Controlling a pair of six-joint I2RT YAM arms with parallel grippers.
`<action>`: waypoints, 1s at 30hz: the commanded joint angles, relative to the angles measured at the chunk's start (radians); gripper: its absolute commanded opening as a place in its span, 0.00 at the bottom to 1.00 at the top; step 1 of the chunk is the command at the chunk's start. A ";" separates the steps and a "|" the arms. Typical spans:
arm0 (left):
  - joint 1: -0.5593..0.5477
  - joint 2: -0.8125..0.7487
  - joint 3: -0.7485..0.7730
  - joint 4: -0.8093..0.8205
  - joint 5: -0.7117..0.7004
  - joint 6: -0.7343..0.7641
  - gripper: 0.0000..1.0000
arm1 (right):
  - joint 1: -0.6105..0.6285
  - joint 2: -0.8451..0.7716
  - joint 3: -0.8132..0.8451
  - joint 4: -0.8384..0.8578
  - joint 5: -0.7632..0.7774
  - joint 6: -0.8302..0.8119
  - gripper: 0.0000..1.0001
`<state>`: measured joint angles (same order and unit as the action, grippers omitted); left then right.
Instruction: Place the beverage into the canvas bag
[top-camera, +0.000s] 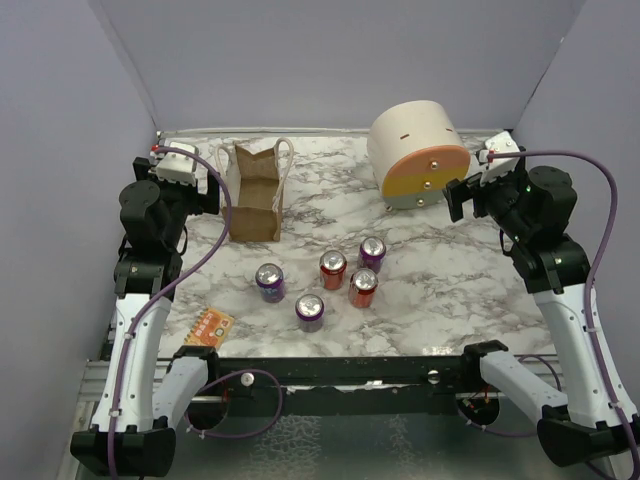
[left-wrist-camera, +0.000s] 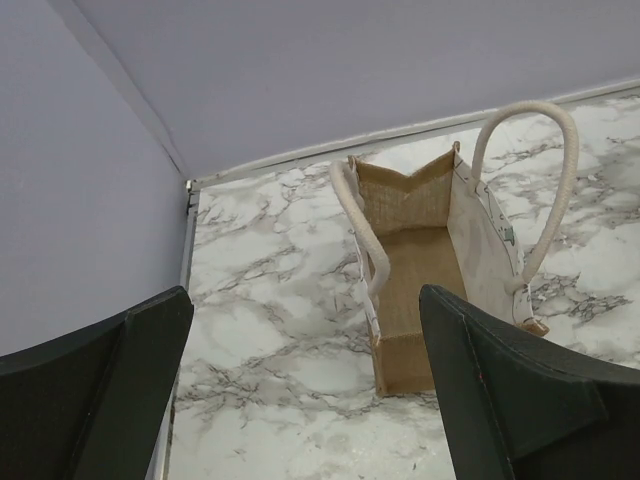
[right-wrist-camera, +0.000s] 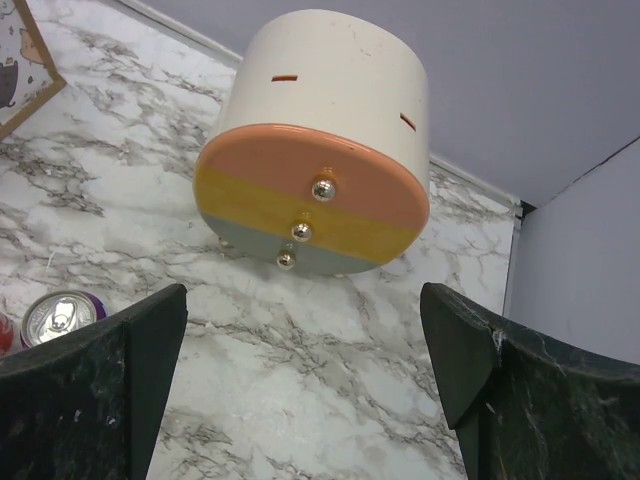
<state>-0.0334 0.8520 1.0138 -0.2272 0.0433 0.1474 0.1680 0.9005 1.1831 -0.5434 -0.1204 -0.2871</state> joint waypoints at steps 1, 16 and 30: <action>-0.002 -0.004 -0.014 0.042 -0.019 -0.019 0.99 | -0.007 -0.014 -0.015 0.056 0.003 -0.019 1.00; 0.007 0.006 0.016 0.028 -0.012 -0.012 0.99 | -0.007 -0.016 -0.002 0.038 -0.030 -0.036 1.00; -0.007 0.106 0.064 -0.043 0.195 0.006 0.99 | -0.007 0.092 -0.008 0.012 -0.294 -0.109 1.00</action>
<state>-0.0303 0.9092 1.0328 -0.2382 0.1459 0.1558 0.1680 0.9871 1.2175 -0.5789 -0.2768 -0.3527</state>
